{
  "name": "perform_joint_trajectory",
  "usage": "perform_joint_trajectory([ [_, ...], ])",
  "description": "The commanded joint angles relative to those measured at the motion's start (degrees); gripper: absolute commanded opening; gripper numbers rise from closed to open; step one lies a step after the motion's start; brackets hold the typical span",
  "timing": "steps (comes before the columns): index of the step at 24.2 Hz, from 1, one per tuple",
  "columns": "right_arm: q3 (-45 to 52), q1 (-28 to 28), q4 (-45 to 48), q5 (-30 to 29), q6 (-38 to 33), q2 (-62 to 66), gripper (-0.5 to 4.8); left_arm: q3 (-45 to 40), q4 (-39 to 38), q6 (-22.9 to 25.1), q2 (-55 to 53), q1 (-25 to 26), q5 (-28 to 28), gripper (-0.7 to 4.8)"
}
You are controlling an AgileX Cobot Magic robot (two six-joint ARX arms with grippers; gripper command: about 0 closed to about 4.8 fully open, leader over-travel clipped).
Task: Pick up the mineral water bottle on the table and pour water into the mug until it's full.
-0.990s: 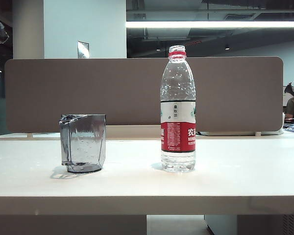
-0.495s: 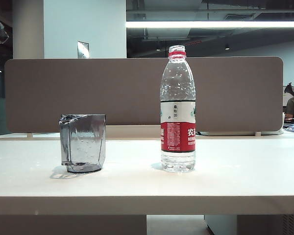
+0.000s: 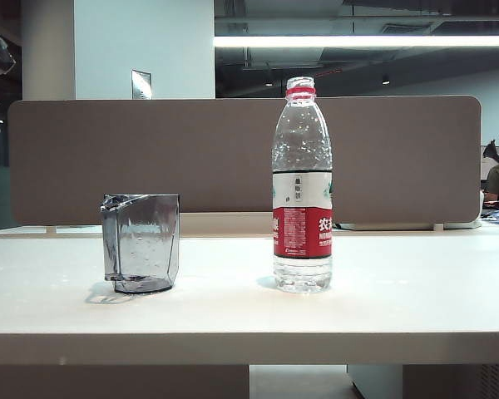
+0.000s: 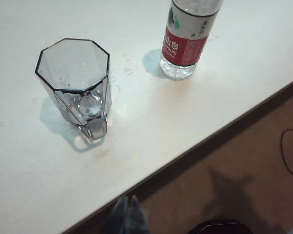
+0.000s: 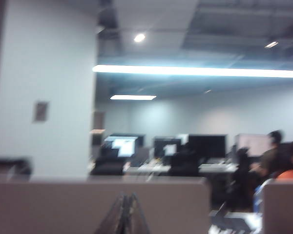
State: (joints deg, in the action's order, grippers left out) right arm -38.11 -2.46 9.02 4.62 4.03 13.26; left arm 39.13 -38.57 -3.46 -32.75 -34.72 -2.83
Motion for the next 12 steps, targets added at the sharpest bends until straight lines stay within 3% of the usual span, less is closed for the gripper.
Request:
perform_joint_trajectory([
  [1, -9.0, -0.1, 7.7, 4.8, 0.7, 8.8, -0.06, 0.2, 0.4, 0.0, 0.0, 0.0, 0.1, -0.05],
  [3, -20.4, 0.0, 15.6, 4.2, 0.5, 21.8, -0.06, 0.2, 0.5, 0.0, 0.0, 0.0, 0.1, -0.05],
  [6, -31.7, 0.1, 18.2, 2.5, 0.6, 36.8, -0.06, 0.2, 0.5, 0.0, 0.0, 0.0, 0.1, -0.05],
  [12, -38.1, 0.6, 18.0, -2.1, -0.5, 53.9, -0.06, 0.2, 0.5, 0.0, 0.0, 0.0, 0.1, -0.05],
])
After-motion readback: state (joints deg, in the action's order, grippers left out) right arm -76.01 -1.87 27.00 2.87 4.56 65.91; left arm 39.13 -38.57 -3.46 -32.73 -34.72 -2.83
